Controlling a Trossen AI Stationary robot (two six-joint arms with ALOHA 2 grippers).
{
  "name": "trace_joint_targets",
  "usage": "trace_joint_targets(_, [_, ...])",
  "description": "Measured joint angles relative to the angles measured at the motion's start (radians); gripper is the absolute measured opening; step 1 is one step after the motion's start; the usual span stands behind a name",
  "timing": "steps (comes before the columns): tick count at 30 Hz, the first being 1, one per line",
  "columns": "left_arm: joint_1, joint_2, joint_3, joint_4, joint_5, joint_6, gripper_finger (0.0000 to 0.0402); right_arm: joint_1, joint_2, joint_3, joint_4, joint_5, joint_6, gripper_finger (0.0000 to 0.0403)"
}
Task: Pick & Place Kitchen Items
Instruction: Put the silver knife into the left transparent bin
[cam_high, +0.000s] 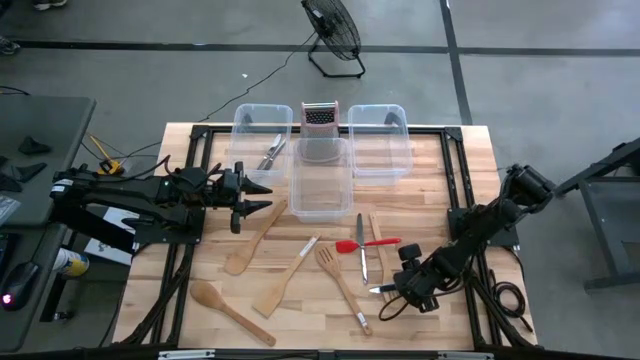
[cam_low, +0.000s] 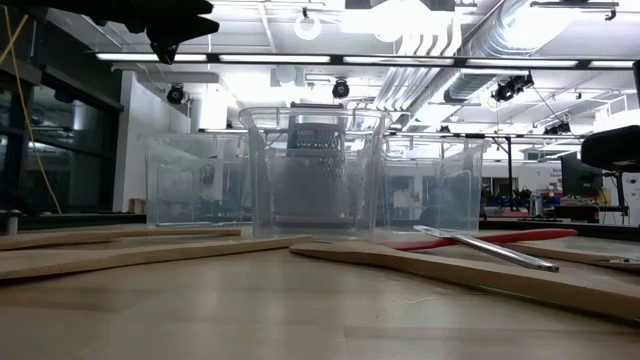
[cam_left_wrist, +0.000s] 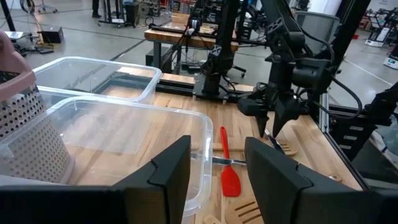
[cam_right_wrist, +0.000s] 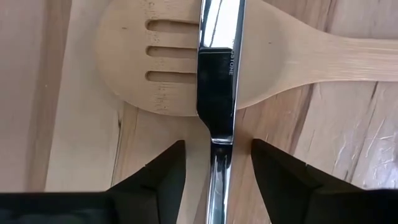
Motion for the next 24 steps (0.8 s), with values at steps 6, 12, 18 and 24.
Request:
trace_joint_targets(6, [0.0, 0.0, 0.0, 0.0, 0.0, 0.0, 0.0152, 0.0, 0.02, 0.001, 0.003, 0.002, 0.0, 0.0156])
trace_joint_targets(12, [0.0, 0.0, 0.0, 0.0, 0.0, 0.0, 0.0152, -0.003, 0.025, 0.0, 0.001, 0.012, 0.002, 0.0115])
trace_joint_targets(18, [0.0, 0.0, 0.0, 0.0, 0.0, 0.0, 0.0152, -0.003, 0.026, 0.0, -0.002, 0.019, 0.002, 0.0057])
trace_joint_targets(24, [0.0, 0.0, 0.0, 0.0, 0.0, 0.0, 0.0152, -0.004, 0.026, 0.0, -0.007, 0.016, 0.028, 0.0032])
